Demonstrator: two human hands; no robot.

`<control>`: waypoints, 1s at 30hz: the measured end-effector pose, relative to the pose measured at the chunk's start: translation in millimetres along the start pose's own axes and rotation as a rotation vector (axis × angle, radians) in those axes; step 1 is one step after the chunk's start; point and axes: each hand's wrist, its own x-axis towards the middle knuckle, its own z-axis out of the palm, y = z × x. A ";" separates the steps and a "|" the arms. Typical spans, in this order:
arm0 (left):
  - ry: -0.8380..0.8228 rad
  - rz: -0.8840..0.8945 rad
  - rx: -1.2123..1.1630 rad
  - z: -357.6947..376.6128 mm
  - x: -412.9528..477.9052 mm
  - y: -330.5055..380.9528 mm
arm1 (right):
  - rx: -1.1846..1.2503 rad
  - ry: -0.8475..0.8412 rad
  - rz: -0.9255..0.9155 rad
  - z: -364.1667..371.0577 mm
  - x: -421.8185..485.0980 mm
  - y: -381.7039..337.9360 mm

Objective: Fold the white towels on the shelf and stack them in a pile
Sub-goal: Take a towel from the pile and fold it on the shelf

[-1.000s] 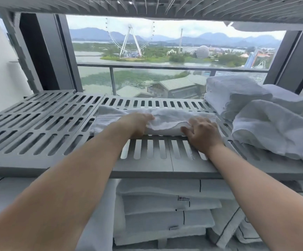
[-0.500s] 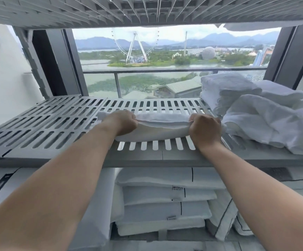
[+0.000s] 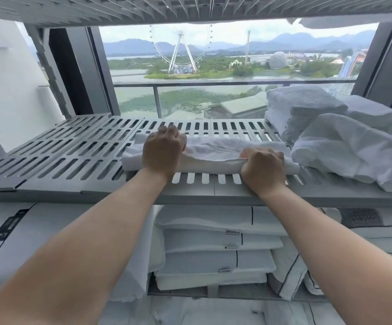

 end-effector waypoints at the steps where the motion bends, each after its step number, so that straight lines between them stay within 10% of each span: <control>1: 0.002 -0.023 -0.011 1.9 -3.4 -0.6 | 0.033 0.027 -0.040 -1.6 -2.6 -1.2; 7: 0.088 -0.008 -0.013 8.5 -18.9 -12.0 | 0.075 0.052 -0.362 -3.8 -13.2 -3.5; 21: -0.176 0.118 0.151 6.0 -24.7 -38.2 | 0.048 -0.016 -0.159 4.9 -10.2 1.3; 30: -0.011 -0.052 -0.412 -6.9 -1.4 -60.7 | 0.013 0.047 0.014 2.2 -8.0 -2.6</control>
